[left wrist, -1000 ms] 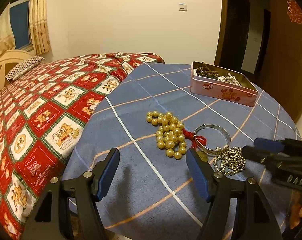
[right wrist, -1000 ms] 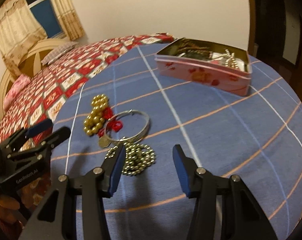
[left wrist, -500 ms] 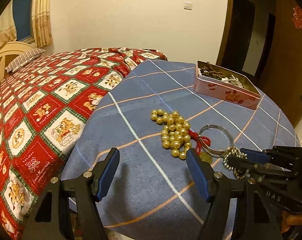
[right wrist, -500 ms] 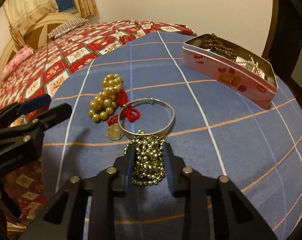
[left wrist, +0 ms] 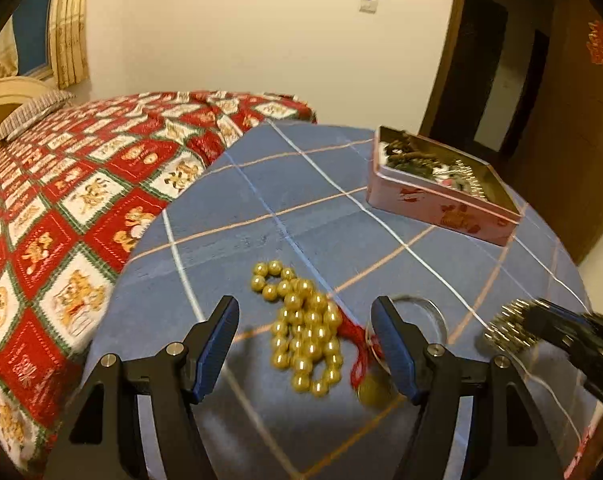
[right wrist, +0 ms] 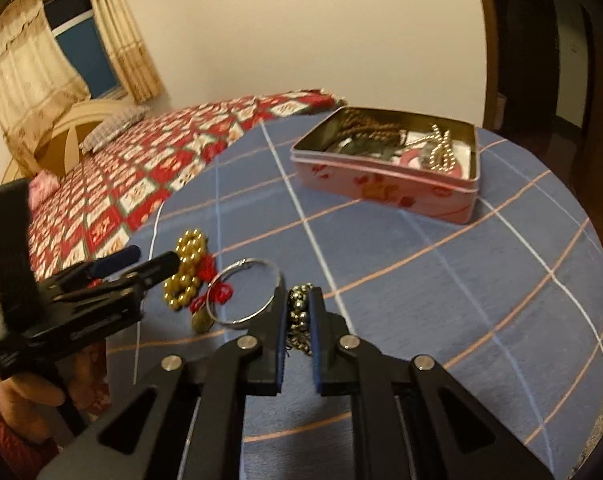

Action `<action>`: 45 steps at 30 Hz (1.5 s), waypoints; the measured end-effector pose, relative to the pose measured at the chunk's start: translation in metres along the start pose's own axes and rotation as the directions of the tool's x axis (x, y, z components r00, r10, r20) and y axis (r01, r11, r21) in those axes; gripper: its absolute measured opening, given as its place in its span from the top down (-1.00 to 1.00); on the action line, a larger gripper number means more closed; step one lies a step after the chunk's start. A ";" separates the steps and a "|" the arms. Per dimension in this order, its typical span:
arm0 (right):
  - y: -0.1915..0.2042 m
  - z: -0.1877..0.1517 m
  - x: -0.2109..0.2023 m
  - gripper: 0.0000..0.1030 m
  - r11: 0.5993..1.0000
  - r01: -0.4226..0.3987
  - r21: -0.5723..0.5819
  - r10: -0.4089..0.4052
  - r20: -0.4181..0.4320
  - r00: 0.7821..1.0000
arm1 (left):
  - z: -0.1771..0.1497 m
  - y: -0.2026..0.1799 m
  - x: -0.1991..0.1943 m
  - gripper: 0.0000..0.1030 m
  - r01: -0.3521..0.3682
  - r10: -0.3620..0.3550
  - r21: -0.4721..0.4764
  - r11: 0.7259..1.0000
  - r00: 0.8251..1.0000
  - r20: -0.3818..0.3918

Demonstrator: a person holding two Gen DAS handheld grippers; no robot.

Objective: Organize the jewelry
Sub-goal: 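Grasp the gold bead strand with the left tool while the right tool grasps the silver ball chain, then carry the gold beads and silver chain into the pink tin and open both tools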

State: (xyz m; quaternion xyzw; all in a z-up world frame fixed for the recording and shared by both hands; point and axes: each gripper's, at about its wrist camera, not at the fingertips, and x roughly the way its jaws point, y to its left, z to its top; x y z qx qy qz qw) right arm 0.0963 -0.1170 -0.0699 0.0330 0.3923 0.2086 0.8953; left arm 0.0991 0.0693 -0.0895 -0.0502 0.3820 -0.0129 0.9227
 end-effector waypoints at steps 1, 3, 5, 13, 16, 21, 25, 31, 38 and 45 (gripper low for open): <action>-0.001 0.001 -0.001 0.75 1.000 -0.001 0.005 0.001 0.002 1.000 | 0.002 -0.001 0.007 -0.34 -0.012 0.012 -0.002 1.000 1.000 -0.015; -0.001 0.000 0.000 0.75 1.000 0.000 0.006 0.000 0.003 1.000 | 0.004 -0.001 0.019 -0.30 -0.034 0.033 -0.016 0.999 0.998 -0.045; 0.000 0.000 0.001 0.75 1.000 -0.001 0.002 0.001 0.002 1.000 | 0.002 0.001 0.029 0.17 -0.027 0.024 -0.033 0.999 0.996 -0.086; -0.009 -0.001 0.003 0.75 1.000 -0.018 0.025 0.018 -0.003 1.000 | -0.002 0.020 0.013 0.81 0.107 -0.108 -0.109 0.988 0.994 -0.011; -0.011 -0.001 0.000 0.75 0.999 -0.019 0.034 0.019 0.007 1.000 | 0.002 0.022 0.001 0.81 0.131 -0.129 -0.108 0.985 0.991 0.028; -0.019 0.004 -0.014 0.75 0.997 -0.029 0.068 0.026 0.048 0.998 | 0.012 0.023 -0.025 0.81 0.179 -0.168 -0.109 0.978 0.981 0.100; -0.020 0.011 -0.029 0.75 0.997 -0.028 0.075 0.021 0.092 0.996 | 0.021 0.019 -0.053 0.81 0.201 -0.185 -0.084 0.976 0.969 0.164; -0.017 0.020 -0.052 0.75 0.996 -0.035 0.076 0.023 0.159 0.987 | 0.032 0.011 -0.085 0.81 0.227 -0.209 -0.051 0.973 0.950 0.233; -0.018 0.024 -0.062 0.75 0.996 -0.037 0.078 0.021 0.203 0.979 | 0.037 -0.006 -0.095 0.81 0.271 -0.263 0.008 0.963 0.930 0.257; -0.029 0.028 -0.058 0.75 0.995 -0.023 0.093 0.003 0.206 0.979 | 0.037 -0.029 -0.083 0.81 0.301 -0.305 0.052 0.952 0.927 0.220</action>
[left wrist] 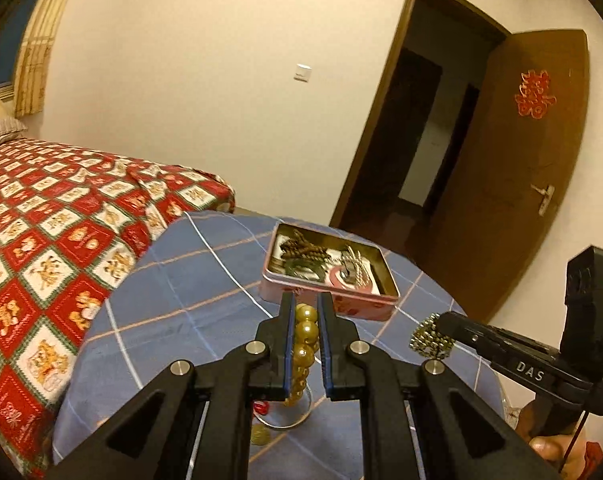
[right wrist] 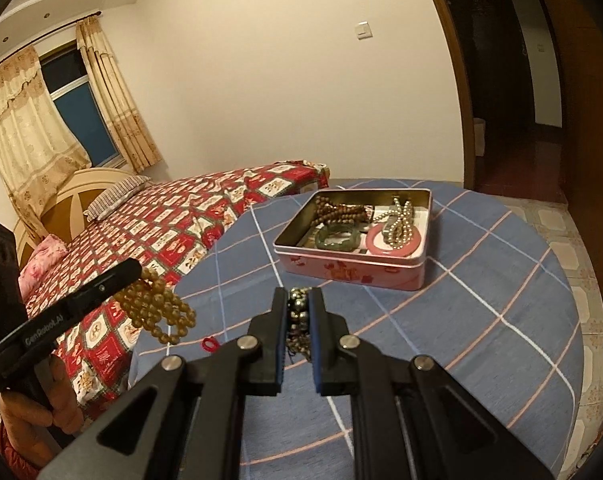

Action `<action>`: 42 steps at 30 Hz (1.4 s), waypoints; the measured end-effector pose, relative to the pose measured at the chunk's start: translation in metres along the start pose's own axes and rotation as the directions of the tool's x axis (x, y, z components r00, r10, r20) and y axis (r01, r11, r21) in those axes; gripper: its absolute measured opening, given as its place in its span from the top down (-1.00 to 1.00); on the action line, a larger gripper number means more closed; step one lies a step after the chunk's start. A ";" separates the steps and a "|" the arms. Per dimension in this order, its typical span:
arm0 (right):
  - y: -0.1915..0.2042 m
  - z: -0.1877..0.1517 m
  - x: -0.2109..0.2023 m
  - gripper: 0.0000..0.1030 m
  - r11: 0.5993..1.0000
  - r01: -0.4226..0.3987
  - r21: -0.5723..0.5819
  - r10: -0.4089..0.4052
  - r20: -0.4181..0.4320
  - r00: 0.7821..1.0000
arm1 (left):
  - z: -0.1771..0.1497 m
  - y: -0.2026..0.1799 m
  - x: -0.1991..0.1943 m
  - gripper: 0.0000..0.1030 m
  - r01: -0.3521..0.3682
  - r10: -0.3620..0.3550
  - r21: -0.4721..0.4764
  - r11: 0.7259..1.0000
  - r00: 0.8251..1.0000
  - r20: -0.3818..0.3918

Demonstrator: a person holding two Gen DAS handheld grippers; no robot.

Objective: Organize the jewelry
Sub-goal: 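Carry the gold beads and silver chain into the pink tin and open both tools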

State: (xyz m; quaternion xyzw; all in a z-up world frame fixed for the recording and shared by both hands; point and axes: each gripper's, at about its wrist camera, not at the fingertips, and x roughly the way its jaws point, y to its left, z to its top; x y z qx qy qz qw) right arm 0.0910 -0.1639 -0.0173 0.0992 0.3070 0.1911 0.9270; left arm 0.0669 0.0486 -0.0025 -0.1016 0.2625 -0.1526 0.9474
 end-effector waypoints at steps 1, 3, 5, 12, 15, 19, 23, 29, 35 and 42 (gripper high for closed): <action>-0.001 -0.001 0.002 0.75 1.000 0.007 0.001 -0.007 -0.005 1.000 | -0.002 -0.003 0.004 0.81 0.006 -0.006 0.005 1.000 1.000 -0.011; -0.006 -0.003 0.007 0.75 1.000 0.016 0.011 -0.016 -0.022 1.000 | -0.004 -0.007 0.013 0.81 0.013 -0.012 0.013 1.000 0.999 -0.031; -0.013 -0.004 0.013 0.75 0.999 0.020 0.027 -0.019 -0.037 0.999 | -0.004 -0.009 0.019 0.81 0.024 -0.024 0.008 1.000 0.999 -0.041; -0.025 0.003 0.014 0.75 0.998 0.035 0.043 -0.033 -0.040 0.999 | 0.002 -0.025 0.042 0.81 0.034 -0.031 0.041 0.999 0.997 -0.071; -0.028 0.008 0.014 0.75 0.998 0.037 0.049 -0.035 -0.039 0.999 | 0.005 -0.031 0.049 0.81 0.030 -0.025 0.064 0.998 0.997 -0.077; -0.031 0.011 0.013 0.75 0.998 0.047 0.050 -0.045 -0.034 0.998 | 0.007 -0.038 0.058 0.81 0.035 -0.028 0.084 0.996 0.996 -0.084; -0.033 0.014 0.013 0.75 0.997 0.054 0.051 -0.052 -0.031 0.998 | 0.007 -0.039 0.069 0.81 0.032 -0.022 0.094 0.995 0.995 -0.101; -0.036 0.019 0.015 0.75 0.997 0.060 0.050 -0.058 -0.029 0.998 | 0.008 -0.040 0.080 0.81 0.038 -0.027 0.092 0.995 0.993 -0.117; -0.035 0.028 0.016 0.75 0.997 0.064 0.035 -0.064 -0.011 0.998 | 0.012 -0.041 0.084 0.81 0.050 -0.040 0.090 0.995 0.993 -0.113; -0.033 0.043 0.021 0.75 0.998 0.062 0.014 -0.063 0.013 0.998 | 0.022 -0.044 0.088 0.81 0.068 -0.059 0.087 0.994 0.994 -0.097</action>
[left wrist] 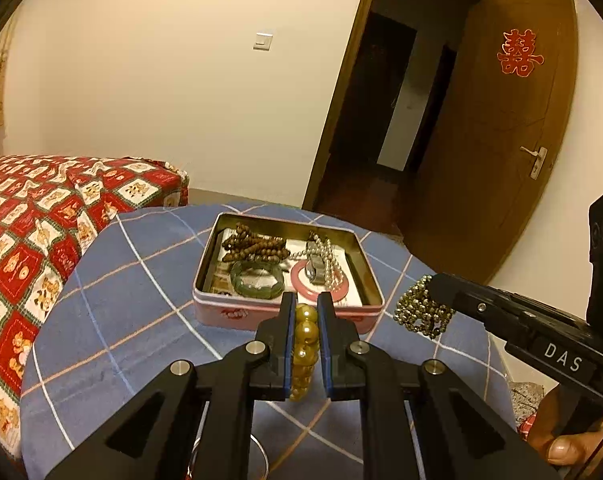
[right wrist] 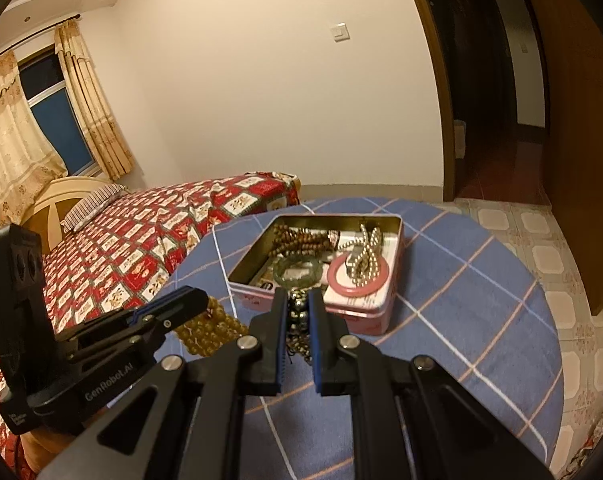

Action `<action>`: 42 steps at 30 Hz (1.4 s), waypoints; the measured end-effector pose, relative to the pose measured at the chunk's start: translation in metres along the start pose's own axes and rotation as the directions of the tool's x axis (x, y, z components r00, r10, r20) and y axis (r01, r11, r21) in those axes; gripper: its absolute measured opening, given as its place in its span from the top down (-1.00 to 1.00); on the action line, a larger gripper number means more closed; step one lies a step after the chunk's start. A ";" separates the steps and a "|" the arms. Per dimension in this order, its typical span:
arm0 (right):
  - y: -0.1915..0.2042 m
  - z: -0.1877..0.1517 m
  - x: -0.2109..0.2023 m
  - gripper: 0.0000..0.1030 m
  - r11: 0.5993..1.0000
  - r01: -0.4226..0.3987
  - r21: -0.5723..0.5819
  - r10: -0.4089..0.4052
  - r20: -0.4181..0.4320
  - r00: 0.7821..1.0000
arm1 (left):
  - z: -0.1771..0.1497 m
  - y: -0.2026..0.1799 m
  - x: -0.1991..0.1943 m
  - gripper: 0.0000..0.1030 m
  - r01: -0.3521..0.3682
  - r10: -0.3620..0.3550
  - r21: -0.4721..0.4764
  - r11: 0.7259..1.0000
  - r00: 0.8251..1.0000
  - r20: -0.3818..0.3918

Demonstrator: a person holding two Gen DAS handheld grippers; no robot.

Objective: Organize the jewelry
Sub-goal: 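Carry the gold beads and silver chain into the pink tin and open both tools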

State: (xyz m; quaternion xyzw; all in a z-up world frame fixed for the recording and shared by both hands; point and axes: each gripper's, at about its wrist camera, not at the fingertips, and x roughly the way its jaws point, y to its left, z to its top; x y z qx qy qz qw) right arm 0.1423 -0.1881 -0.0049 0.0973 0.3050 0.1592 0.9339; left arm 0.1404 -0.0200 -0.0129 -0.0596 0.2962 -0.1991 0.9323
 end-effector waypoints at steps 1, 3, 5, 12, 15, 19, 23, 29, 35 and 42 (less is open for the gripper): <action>0.000 0.002 0.000 0.75 1.000 -0.002 -0.002 0.002 0.005 1.000 | 0.002 0.000 0.000 0.81 0.000 0.000 0.002 1.000 1.000 0.004; 0.000 0.007 -0.001 0.75 1.000 -0.004 -0.005 0.004 0.016 1.000 | 0.006 0.000 0.000 0.81 0.005 -0.005 -0.001 1.000 1.000 0.013; -0.001 0.012 -0.001 0.75 1.000 -0.008 -0.001 0.008 0.027 1.000 | 0.011 0.002 0.001 0.81 0.015 -0.015 -0.011 1.000 1.000 0.021; -0.007 0.025 0.003 0.75 1.000 -0.015 0.005 0.015 0.054 0.998 | 0.027 0.002 0.011 0.81 0.020 -0.020 0.001 1.000 0.999 0.046; -0.009 0.036 0.005 0.75 1.000 -0.016 0.007 0.015 0.075 0.997 | 0.040 0.004 0.013 0.81 0.024 -0.024 0.002 1.000 0.998 0.066; -0.008 0.052 0.009 0.75 1.000 -0.014 -0.001 0.014 0.110 0.994 | 0.060 0.008 0.013 0.81 0.015 -0.017 0.021 1.000 0.995 0.103; -0.010 0.065 0.020 0.75 1.000 -0.017 -0.002 0.017 0.127 0.992 | 0.080 0.011 0.016 0.81 -0.003 -0.003 0.044 0.999 0.991 0.135; -0.016 0.076 0.049 0.75 1.000 -0.004 0.005 0.004 0.117 0.993 | 0.097 0.017 0.039 0.81 0.005 -0.011 0.047 0.999 0.992 0.124; -0.029 0.067 0.087 0.75 0.999 0.008 0.035 -0.010 0.053 0.999 | 0.093 0.018 0.080 0.81 0.025 -0.028 0.047 0.999 0.998 0.060; -0.050 0.050 0.121 0.75 0.996 0.040 0.077 -0.036 -0.043 0.998 | 0.077 0.023 0.123 0.81 -0.002 0.003 0.039 0.999 0.999 -0.036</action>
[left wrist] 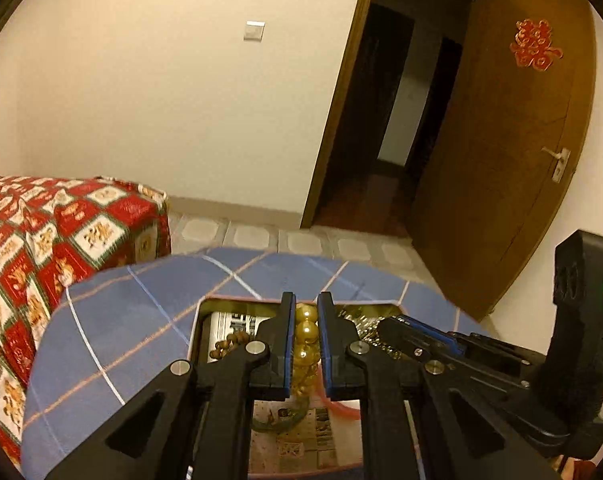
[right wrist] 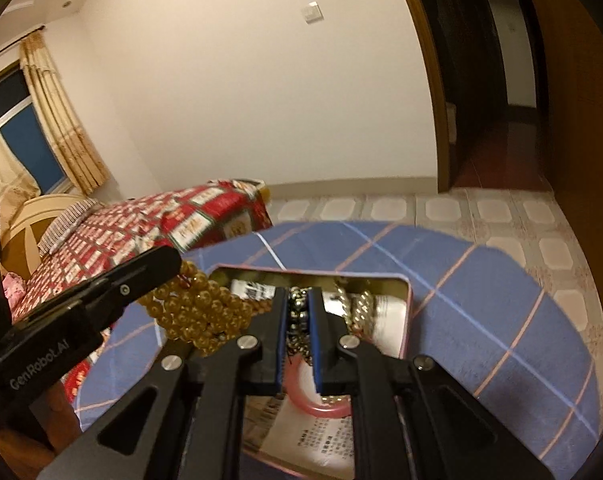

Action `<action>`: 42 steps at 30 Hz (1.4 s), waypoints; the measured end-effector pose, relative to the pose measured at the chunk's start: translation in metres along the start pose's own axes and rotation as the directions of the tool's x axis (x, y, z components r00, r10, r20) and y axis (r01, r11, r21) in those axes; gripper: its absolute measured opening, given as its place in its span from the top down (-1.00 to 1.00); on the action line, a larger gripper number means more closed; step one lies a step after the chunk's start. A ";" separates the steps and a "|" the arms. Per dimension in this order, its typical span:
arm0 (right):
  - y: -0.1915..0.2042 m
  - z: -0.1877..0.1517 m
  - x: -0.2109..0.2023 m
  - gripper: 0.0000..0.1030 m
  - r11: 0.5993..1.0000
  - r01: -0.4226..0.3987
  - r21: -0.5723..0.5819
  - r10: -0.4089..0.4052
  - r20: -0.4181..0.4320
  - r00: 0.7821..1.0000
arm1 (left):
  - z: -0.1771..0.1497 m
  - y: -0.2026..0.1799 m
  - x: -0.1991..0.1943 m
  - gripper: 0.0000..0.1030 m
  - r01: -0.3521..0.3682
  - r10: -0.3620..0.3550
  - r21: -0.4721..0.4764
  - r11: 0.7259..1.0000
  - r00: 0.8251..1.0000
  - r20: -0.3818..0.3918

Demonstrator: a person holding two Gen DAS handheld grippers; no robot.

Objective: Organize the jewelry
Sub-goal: 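Carry the gold beads and silver chain into the pink tin and open both tools, then withdraw both tools from the tin toward the red-cord pendant and silver bangle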

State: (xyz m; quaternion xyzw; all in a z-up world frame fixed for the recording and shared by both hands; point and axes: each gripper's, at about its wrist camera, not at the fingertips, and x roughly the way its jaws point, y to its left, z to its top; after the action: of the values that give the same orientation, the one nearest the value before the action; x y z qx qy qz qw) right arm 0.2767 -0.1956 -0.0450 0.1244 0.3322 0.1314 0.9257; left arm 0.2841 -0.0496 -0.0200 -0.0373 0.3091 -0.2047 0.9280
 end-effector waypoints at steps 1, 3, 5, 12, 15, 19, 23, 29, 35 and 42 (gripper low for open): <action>-0.003 -0.001 0.002 0.75 1.000 -0.001 0.008 0.001 -0.008 1.000 | -0.002 0.001 0.005 0.81 -0.008 0.008 0.004 1.000 1.000 -0.011; -0.008 -0.004 0.007 0.75 1.000 -0.005 0.018 0.005 -0.025 1.000 | -0.008 0.001 0.013 0.81 -0.021 0.022 0.012 1.000 0.999 -0.036; -0.010 -0.006 0.012 0.74 1.000 -0.009 0.015 0.009 -0.044 0.999 | -0.013 0.002 0.020 0.80 -0.027 0.028 0.018 0.999 0.998 -0.059; -0.021 -0.010 0.013 -0.22 0.995 -0.045 0.088 0.051 -0.067 0.996 | -0.022 0.007 0.032 0.45 -0.074 0.072 -0.012 0.997 0.987 -0.145; -0.021 -0.006 -0.004 -0.22 0.996 -0.031 0.079 0.032 -0.020 0.999 | -0.022 0.006 0.019 -0.22 -0.098 0.093 -0.031 0.995 0.987 -0.129; -0.026 -0.005 -0.027 -0.22 0.994 0.012 0.106 -0.014 0.019 1.000 | -0.024 0.004 -0.006 -0.32 -0.119 0.116 -0.039 0.992 0.989 -0.090; -0.024 -0.016 -0.047 -0.22 0.993 0.062 0.101 -0.064 0.024 0.998 | -0.040 0.000 -0.032 -0.32 -0.158 0.155 -0.032 0.987 0.984 -0.092; -0.010 -0.048 -0.055 -0.19 0.996 0.038 0.086 -0.035 -0.030 0.999 | -0.071 -0.003 -0.060 -0.32 -0.174 0.165 -0.079 0.982 0.980 -0.107; 0.012 -0.074 -0.064 -0.12 0.999 0.022 0.036 -0.020 -0.078 0.997 | -0.096 -0.019 -0.085 -0.32 -0.242 0.239 -0.029 0.970 0.967 -0.087; 0.029 -0.090 -0.080 -0.07 1.000 0.028 -0.010 -0.028 -0.084 0.996 | -0.115 -0.020 -0.108 -0.32 -0.269 0.266 -0.041 0.962 0.961 -0.075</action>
State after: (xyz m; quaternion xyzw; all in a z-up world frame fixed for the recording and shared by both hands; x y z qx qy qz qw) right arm 0.1544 -0.1818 -0.0571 0.1100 0.3720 0.1250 0.9132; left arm 0.1308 -0.0175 -0.0479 -0.0119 0.3480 -0.0707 0.9347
